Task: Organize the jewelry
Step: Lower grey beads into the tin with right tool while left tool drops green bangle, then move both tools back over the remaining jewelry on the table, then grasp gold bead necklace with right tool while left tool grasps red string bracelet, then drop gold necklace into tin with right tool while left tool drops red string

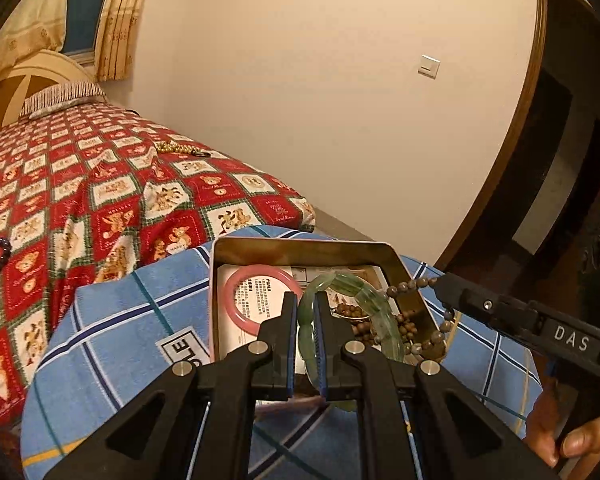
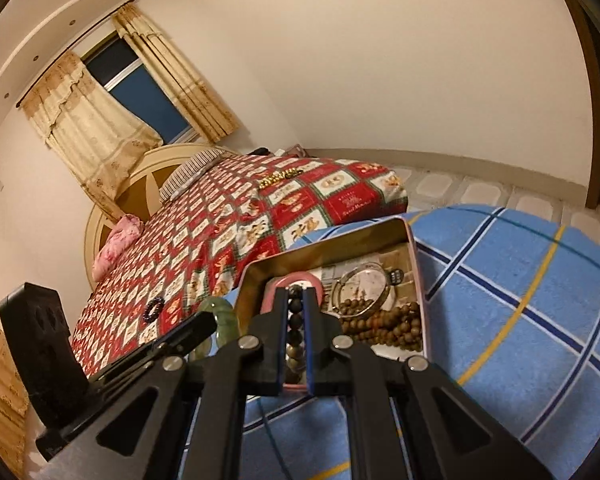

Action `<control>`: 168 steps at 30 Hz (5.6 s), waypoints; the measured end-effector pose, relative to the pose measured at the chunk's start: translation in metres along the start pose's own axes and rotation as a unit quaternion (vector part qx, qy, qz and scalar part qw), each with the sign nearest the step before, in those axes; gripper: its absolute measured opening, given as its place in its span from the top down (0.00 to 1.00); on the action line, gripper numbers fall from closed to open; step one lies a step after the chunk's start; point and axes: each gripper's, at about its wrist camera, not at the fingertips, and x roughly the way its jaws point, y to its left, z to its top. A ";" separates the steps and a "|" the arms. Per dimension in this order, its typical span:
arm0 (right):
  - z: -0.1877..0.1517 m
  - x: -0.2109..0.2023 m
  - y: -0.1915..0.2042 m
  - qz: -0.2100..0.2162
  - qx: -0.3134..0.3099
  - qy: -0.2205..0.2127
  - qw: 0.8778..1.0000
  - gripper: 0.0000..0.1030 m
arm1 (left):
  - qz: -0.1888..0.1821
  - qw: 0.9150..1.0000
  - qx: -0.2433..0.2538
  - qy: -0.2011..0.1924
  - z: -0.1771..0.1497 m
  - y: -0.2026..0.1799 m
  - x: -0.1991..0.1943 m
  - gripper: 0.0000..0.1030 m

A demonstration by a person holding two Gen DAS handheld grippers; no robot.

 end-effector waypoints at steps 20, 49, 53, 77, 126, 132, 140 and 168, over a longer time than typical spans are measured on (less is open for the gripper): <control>-0.002 0.027 -0.032 -0.001 0.033 0.018 0.999 0.92 | 0.031 0.999 0.006 0.037 0.008 0.005 0.060 0.93; -0.002 0.001 -0.013 -0.105 -0.048 -0.023 0.993 0.35 | 0.053 0.996 0.048 0.056 0.020 -0.011 0.033 0.36; -0.007 -0.024 -0.008 -0.098 -0.043 -0.031 0.994 0.35 | 0.052 0.996 0.059 0.037 0.017 -0.003 -0.007 0.36; -0.141 -0.092 0.030 -0.063 -0.100 0.094 0.988 0.52 | 0.081 0.991 -0.015 0.108 -0.150 0.055 -0.095 0.42; -0.154 -0.048 0.106 0.062 -0.134 0.163 0.976 0.88 | -0.009 0.997 -0.073 -0.025 -0.121 0.085 -0.210 0.99; -0.111 -0.086 0.088 0.093 -0.076 0.107 0.987 0.88 | -0.027 0.997 -0.061 -0.028 -0.114 0.073 -0.205 0.99; -0.089 -0.103 0.059 0.035 -0.058 0.053 0.996 0.88 | -0.063 0.997 -0.044 -0.014 -0.099 0.046 -0.179 0.99; -0.031 -0.054 0.015 -0.054 -0.092 -0.015 0.994 0.88 | -0.107 0.994 -0.006 -0.019 -0.018 -0.004 -0.064 0.99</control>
